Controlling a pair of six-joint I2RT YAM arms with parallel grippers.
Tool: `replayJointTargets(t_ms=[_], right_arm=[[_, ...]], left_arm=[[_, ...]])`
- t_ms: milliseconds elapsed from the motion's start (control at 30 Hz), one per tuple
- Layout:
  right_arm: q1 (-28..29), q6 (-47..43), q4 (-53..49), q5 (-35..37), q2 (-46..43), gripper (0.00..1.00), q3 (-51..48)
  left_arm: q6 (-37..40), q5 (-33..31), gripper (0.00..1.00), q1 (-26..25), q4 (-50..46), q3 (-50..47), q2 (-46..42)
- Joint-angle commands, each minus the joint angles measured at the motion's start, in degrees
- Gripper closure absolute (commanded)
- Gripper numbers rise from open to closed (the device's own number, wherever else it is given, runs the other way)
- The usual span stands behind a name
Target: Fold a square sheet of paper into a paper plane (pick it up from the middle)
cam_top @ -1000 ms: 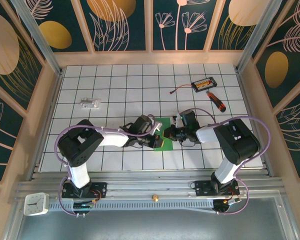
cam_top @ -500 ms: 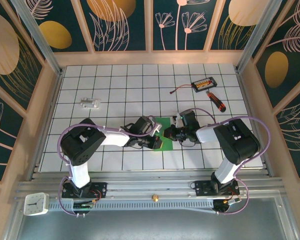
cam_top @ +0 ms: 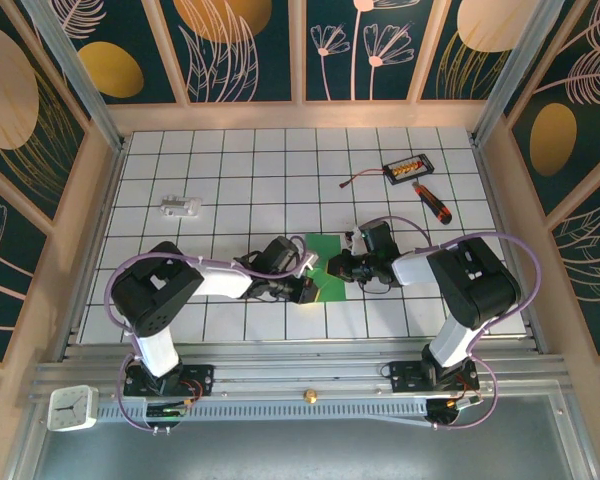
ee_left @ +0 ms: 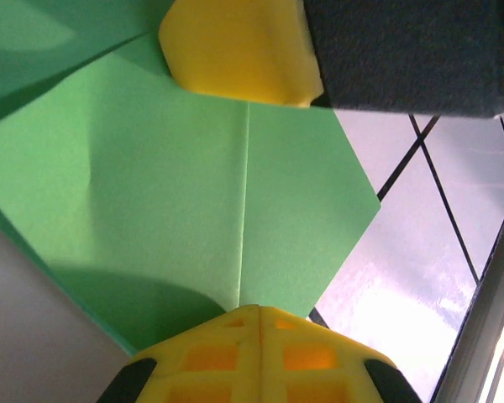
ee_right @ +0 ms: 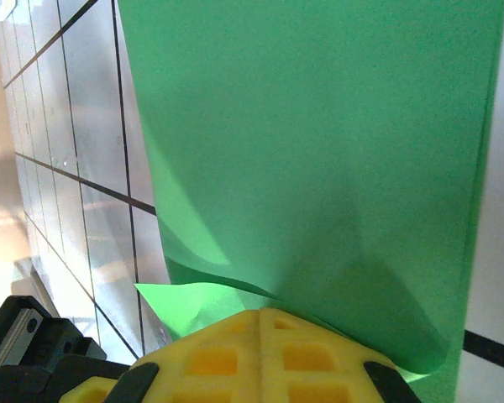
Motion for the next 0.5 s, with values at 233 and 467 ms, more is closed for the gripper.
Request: replayJointTargets(t_ms=[233,467], right_arm=[[-0.8,-2.1,-6.7,5.6,4.0,1.0,-1.7],[-0.8,-2.2,-6.7,5.4,4.0,1.0,-1.5]], left_arm=[[3.0,-0.5,1.0,0.2,-14.9,-4.5,-2.7],[-3.1,2.9,1.0,1.3,-5.6,-4.4,-10.4]])
